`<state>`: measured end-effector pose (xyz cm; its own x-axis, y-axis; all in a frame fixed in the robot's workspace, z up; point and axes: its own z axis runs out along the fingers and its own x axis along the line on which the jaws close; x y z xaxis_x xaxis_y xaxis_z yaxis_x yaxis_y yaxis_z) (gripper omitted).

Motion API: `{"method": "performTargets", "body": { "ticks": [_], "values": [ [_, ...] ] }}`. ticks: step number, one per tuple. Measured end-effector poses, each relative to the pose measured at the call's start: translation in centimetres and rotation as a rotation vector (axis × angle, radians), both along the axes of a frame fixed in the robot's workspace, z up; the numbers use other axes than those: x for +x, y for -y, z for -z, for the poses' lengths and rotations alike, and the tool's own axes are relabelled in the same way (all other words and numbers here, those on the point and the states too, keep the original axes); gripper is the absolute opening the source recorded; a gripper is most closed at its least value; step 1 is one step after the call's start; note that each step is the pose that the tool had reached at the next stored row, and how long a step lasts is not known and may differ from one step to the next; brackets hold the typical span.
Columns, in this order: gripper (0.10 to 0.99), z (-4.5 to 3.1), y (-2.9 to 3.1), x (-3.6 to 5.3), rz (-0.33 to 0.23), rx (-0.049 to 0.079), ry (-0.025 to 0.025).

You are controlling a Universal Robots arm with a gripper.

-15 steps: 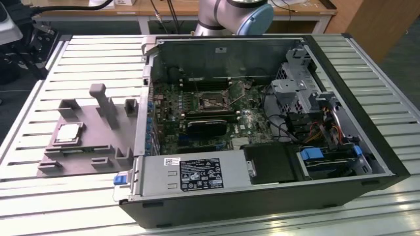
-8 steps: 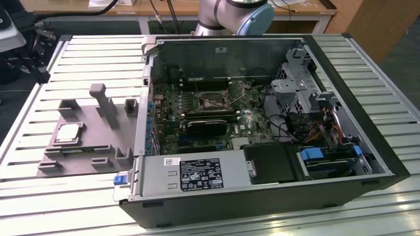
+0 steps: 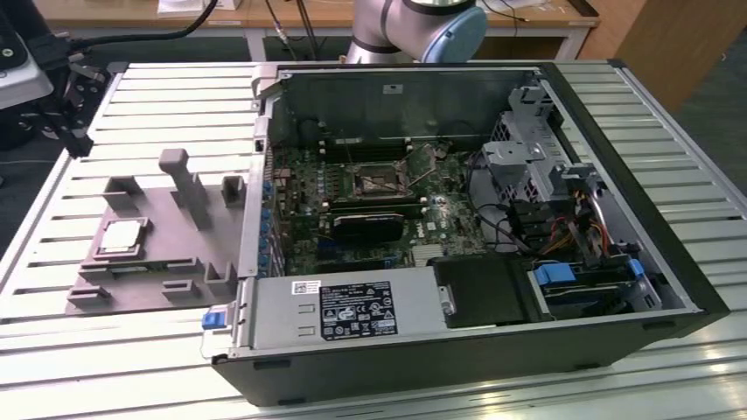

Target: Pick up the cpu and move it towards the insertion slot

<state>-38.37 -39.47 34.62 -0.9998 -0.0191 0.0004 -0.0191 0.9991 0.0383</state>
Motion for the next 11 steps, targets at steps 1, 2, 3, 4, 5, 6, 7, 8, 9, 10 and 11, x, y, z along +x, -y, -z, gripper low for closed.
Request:
{"method": "performTargets", "body": {
  "ticks": [1, 2, 3, 4, 5, 6, 7, 8, 9, 10, 11],
  "values": [
    [0.102, 0.15, 0.02, 0.00, 0.000, 0.000, 0.0000],
    [0.102, 0.29, 0.04, 0.00, 0.000, 0.000, -0.0001],
    [0.102, 0.45, 0.05, -0.01, 0.000, 0.000, -0.0001],
    [0.102, 0.63, 0.06, -0.02, 0.000, 0.000, -0.0001],
    [0.102, 0.82, 0.07, -0.02, 0.000, 0.000, -0.0001],
    [0.102, 1.00, 0.09, -0.04, 0.000, 0.000, -0.0001],
    [0.102, 1.18, 0.11, -0.06, 0.000, 0.000, -0.0001],
    [0.102, 1.37, 0.13, -0.09, 0.000, 0.000, 0.0000],
    [0.102, 1.55, 0.15, -0.11, 0.000, 0.000, -0.0001],
    [0.102, 1.73, 0.17, -0.13, 0.000, 0.000, 0.0000],
    [0.102, 1.91, 0.20, -0.16, 0.000, 0.000, 0.0000]
  ]
}}
